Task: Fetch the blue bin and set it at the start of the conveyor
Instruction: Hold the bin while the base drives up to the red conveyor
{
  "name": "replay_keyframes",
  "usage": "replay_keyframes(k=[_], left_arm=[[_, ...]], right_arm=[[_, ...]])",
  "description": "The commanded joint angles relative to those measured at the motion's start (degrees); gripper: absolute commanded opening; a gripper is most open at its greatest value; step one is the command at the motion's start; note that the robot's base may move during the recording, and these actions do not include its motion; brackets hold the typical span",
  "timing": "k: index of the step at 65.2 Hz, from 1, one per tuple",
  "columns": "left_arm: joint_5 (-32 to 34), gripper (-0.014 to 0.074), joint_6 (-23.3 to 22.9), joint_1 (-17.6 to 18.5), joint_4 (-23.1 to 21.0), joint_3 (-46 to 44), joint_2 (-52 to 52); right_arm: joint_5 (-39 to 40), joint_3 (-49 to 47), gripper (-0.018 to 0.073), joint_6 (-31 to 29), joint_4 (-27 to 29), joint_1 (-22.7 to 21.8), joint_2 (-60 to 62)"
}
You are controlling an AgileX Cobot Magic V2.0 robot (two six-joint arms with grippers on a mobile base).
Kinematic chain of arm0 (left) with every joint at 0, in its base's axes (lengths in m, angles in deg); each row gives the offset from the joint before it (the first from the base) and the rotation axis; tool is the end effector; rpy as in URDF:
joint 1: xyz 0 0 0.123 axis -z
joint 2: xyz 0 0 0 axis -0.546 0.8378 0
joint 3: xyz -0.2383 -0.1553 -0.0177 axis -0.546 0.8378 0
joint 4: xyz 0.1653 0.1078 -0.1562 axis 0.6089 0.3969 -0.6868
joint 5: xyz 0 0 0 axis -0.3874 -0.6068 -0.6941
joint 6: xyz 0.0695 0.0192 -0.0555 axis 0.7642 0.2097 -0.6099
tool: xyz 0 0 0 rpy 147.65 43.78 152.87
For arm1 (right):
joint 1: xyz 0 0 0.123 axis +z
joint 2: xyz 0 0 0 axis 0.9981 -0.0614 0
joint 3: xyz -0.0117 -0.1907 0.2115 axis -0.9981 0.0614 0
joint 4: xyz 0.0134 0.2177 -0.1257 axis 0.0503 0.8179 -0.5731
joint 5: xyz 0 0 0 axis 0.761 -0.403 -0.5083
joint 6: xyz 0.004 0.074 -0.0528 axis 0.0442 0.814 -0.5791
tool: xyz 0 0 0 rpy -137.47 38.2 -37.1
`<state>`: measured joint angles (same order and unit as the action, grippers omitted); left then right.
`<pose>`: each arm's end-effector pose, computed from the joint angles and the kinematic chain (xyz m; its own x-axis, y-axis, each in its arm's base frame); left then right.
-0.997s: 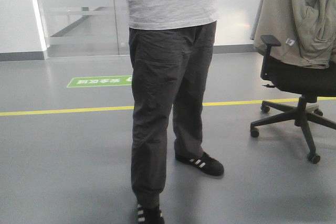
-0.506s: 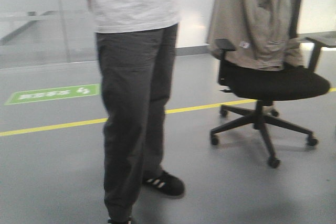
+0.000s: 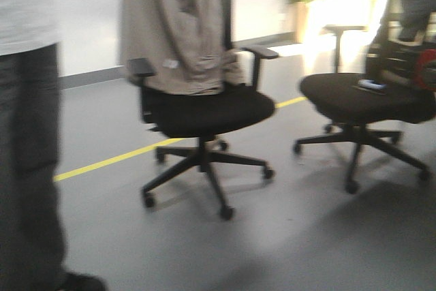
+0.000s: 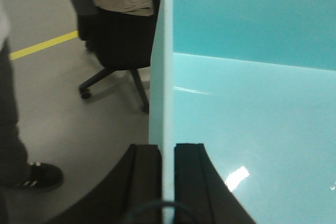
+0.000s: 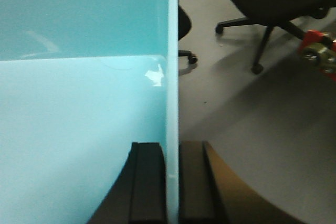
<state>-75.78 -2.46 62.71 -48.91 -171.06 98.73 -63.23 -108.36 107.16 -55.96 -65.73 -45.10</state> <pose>0.2838 -0.1242 0.5049 -0.4761 -0.1392 -0.8683 0.0158 0.9859 -0.1667 0.2871 0.0822 0.4963 -0.5411 0.1459 -0.8282 0.0565 0.9889 0.1373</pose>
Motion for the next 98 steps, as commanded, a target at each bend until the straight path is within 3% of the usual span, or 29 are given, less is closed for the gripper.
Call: replay_keyframes(k=[1,98], left_arm=[[2.6,-0.0111,-0.1,0.3,0.0,-0.8,-0.8],[2.6,-0.0111,-0.1,0.3,0.0,-0.8,-0.8]], right_arm=[[1.7,-0.6,-0.0153,-0.4,-1.2,0.0,0.7],[1.7,-0.6,-0.0153,-0.4,-1.2,0.0,0.7]])
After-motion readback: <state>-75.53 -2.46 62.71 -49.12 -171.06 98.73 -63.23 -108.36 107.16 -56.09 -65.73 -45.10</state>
